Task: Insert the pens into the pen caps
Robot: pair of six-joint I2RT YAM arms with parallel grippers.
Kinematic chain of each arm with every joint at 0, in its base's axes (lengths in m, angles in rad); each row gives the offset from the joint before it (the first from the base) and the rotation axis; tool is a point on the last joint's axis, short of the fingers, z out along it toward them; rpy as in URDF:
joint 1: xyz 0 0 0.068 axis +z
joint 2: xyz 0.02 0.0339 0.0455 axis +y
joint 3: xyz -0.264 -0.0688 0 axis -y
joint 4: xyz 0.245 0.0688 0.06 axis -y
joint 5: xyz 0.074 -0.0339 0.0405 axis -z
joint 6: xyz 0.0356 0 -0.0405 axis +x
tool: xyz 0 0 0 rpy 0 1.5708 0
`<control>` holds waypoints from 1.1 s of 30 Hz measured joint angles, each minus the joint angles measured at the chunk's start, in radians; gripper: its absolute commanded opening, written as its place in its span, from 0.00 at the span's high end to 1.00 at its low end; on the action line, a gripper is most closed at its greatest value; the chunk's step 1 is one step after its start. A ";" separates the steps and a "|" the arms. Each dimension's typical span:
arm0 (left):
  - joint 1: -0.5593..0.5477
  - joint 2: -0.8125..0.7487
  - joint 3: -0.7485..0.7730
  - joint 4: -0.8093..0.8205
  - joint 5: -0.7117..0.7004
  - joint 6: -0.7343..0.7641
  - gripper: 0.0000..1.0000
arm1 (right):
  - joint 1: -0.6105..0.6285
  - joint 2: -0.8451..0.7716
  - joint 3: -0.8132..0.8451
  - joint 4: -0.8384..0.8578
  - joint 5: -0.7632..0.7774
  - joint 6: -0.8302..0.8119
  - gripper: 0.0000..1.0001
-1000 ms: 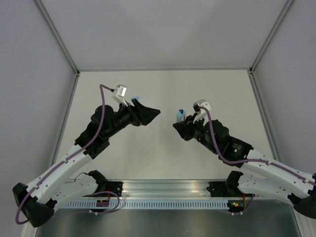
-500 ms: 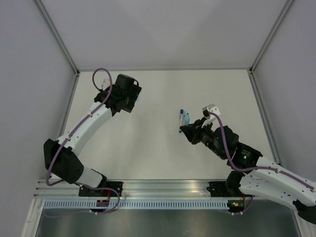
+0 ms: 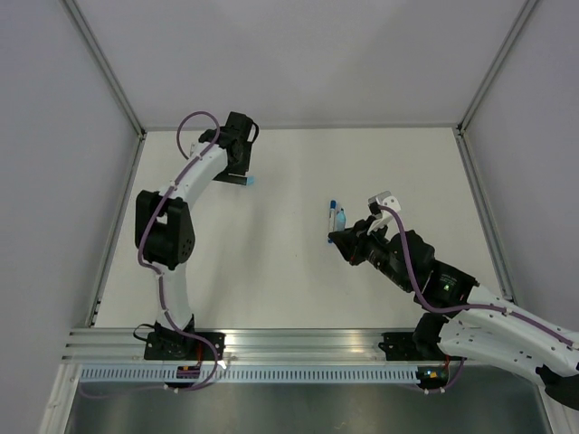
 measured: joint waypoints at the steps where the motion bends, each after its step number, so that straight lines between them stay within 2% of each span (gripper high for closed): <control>1: 0.004 0.029 0.023 -0.006 0.002 -0.008 0.22 | 0.000 0.000 0.000 0.000 0.000 0.000 1.00; 7: 0.032 0.205 0.160 -0.050 0.027 -0.055 0.23 | 0.000 0.000 0.000 -0.001 0.004 0.000 1.00; 15: 0.058 0.317 0.187 -0.080 0.067 -0.123 0.25 | 0.000 -0.003 0.000 -0.014 0.021 -0.003 1.00; 22: 0.070 0.349 0.193 -0.085 0.092 -0.161 0.27 | 0.000 -0.004 0.000 -0.026 0.030 -0.008 1.00; 33: 0.070 0.380 0.214 -0.087 0.160 -0.206 0.38 | 0.000 -0.044 0.000 -0.047 0.043 -0.010 1.00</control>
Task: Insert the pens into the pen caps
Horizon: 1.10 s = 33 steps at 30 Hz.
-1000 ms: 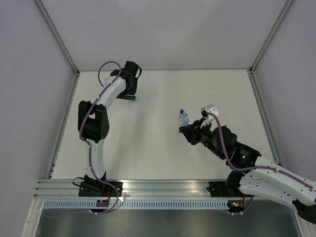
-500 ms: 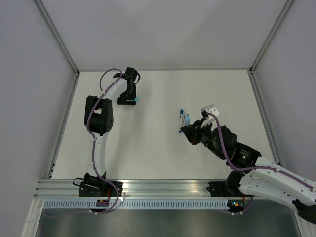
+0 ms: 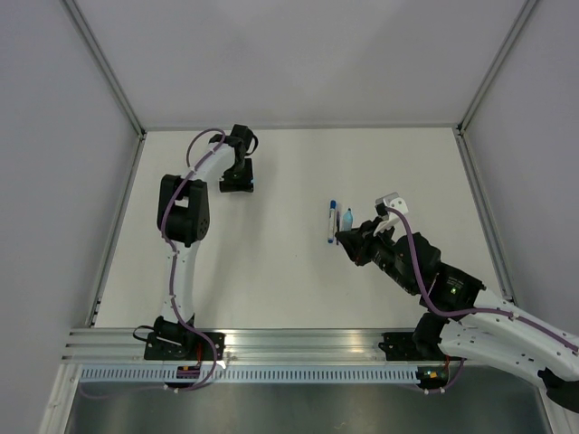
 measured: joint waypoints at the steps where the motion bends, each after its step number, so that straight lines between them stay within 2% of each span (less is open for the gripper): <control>1: 0.000 0.002 0.003 -0.003 0.009 -0.005 0.41 | 0.000 0.000 0.000 0.000 0.000 0.000 1.00; 7: 0.000 0.014 0.016 -0.020 0.035 -0.027 0.43 | 0.000 0.000 0.000 -0.004 0.002 0.000 1.00; 22: 0.031 0.016 0.021 -0.014 0.035 -0.031 0.37 | 0.000 -0.003 0.000 -0.005 0.002 0.000 1.00; 33: 0.044 0.026 0.028 -0.005 0.038 -0.019 0.53 | 0.000 -0.003 0.000 -0.005 0.002 0.000 1.00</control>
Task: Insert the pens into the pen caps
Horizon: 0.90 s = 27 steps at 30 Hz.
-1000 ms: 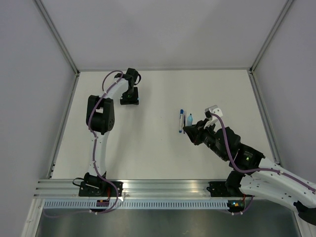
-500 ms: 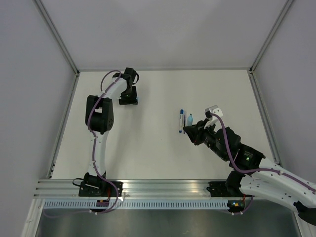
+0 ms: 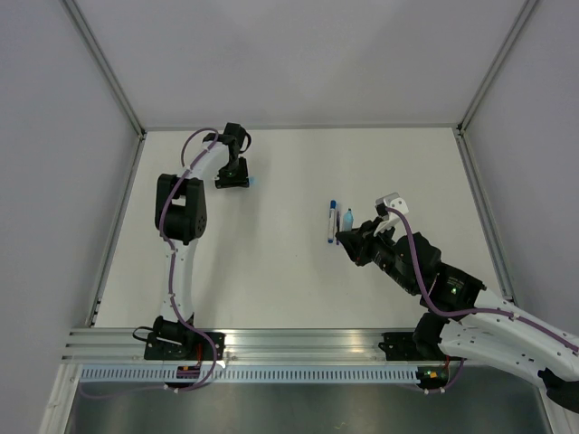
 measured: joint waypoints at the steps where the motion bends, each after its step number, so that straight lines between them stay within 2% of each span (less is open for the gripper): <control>1: 0.000 0.002 0.001 0.005 0.003 0.004 0.57 | 0.000 0.000 0.000 0.000 0.000 0.000 1.00; 7: 0.000 0.006 0.002 0.022 0.010 0.045 0.72 | 0.000 0.000 0.000 0.000 0.000 0.000 1.00; 15: 0.000 -0.048 -0.080 0.009 0.010 0.124 0.72 | 0.000 -0.001 0.000 0.000 0.000 0.000 1.00; 27: 0.000 -0.386 -0.605 -0.049 -0.047 0.245 0.61 | 0.000 0.000 0.000 0.008 0.006 0.000 1.00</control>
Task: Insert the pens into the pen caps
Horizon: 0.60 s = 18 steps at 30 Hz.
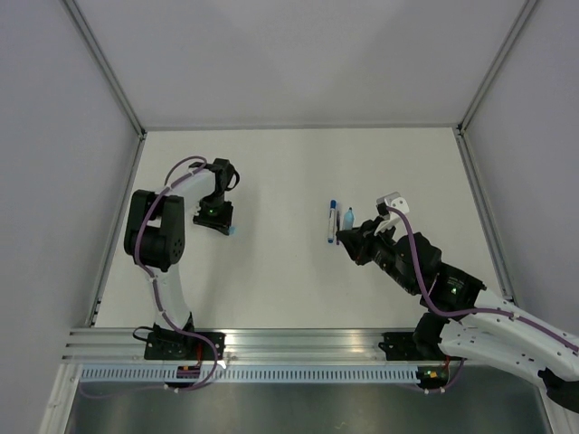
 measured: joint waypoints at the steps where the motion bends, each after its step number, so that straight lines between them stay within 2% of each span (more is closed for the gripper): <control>1: 0.000 -0.017 -0.026 -0.005 -0.003 0.003 0.58 | 0.000 0.000 0.000 0.000 0.005 0.000 1.00; 7: 0.000 -0.036 -0.056 -0.017 -0.005 0.024 0.50 | 0.000 0.000 0.000 0.000 0.033 0.000 0.99; 18: 0.002 -0.042 -0.068 -0.003 -0.003 0.035 0.54 | 0.000 -0.010 0.000 0.000 0.040 0.000 0.99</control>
